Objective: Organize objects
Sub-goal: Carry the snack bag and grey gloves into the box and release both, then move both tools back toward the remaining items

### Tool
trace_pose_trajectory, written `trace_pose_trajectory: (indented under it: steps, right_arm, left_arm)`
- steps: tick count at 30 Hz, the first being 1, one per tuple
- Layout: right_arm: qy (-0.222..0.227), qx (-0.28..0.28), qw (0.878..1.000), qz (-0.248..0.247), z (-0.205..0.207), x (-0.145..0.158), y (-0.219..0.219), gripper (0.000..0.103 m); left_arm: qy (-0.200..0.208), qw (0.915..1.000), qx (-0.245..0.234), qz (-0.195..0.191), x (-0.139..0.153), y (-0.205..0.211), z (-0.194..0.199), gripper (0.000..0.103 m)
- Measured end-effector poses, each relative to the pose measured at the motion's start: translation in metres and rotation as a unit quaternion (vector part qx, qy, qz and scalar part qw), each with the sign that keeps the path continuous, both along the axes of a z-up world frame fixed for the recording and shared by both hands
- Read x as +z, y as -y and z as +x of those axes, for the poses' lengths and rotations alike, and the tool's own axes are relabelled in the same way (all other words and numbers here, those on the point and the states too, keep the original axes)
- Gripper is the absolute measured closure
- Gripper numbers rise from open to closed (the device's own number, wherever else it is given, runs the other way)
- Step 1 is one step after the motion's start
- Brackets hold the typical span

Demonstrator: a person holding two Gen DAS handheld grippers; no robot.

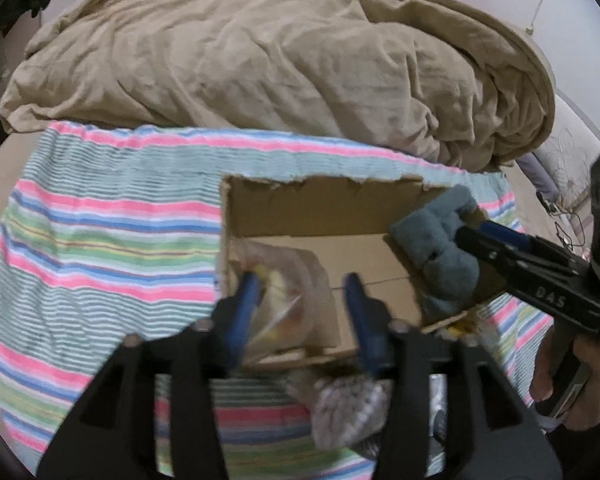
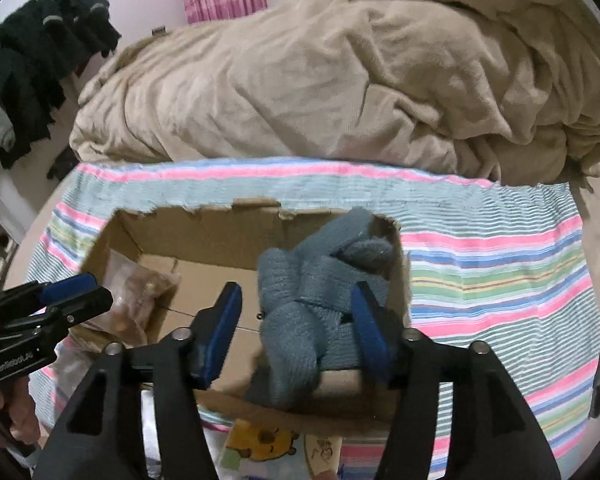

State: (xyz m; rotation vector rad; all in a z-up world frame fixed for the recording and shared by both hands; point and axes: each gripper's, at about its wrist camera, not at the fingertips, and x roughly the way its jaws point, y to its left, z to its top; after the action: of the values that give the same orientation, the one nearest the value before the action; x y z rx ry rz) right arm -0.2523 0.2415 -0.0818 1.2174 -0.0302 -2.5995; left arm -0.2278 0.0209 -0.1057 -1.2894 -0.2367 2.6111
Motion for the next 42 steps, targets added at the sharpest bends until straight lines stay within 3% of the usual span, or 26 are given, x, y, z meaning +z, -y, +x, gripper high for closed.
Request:
trace_pose_trajectory:
  steps: [1,3,5,16,20,22,24,32,37,42]
  right_arm:
    - [-0.009,-0.005,1.000,-0.001,0.005,0.006,-0.002,0.041]
    - [-0.021,-0.009,1.000,-0.001,0.013,0.017,-0.003,0.031]
    - [-0.041,-0.010,0.999,-0.005,0.027,0.035,-0.004,0.028]
    - [-0.109,-0.026,0.994,-0.014,0.106,0.136,-0.010,0.027]
    - [-0.128,-0.032,0.991,-0.027,0.132,0.165,-0.011,0.026]
    - [-0.135,-0.036,0.990,-0.028,0.146,0.177,-0.011,0.023]
    - [-0.141,-0.035,0.989,-0.028,0.158,0.184,-0.010,0.017]
    - [-0.159,-0.023,0.987,-0.031,0.199,0.180,-0.002,0.011]
    - [-0.146,-0.017,0.989,-0.010,0.207,0.150,-0.001,0.011]
    - [-0.107,-0.023,0.994,-0.001,0.200,0.107,-0.010,0.011]
  left_arm:
    - [-0.007,0.9999,0.001,0.008,0.007,0.004,0.004,0.033]
    - [-0.022,0.9996,0.007,0.014,0.024,0.011,0.014,0.031]
    - [-0.037,0.9992,0.011,0.014,0.045,0.017,0.023,0.031]
    - [-0.120,0.9910,0.057,-0.012,0.161,0.079,0.078,0.014]
    - [-0.111,0.9908,0.078,-0.004,0.185,0.107,0.097,0.013]
    - [-0.108,0.9907,0.082,-0.007,0.191,0.113,0.109,0.006]
    - [-0.108,0.9908,0.078,-0.021,0.191,0.112,0.125,0.004]
    - [-0.096,0.9939,0.048,-0.024,0.161,0.088,0.176,0.004]
    - [-0.069,0.9970,0.031,-0.017,0.124,0.058,0.181,0.004]
    - [-0.027,0.9996,0.010,-0.006,0.079,0.027,0.173,0.004]
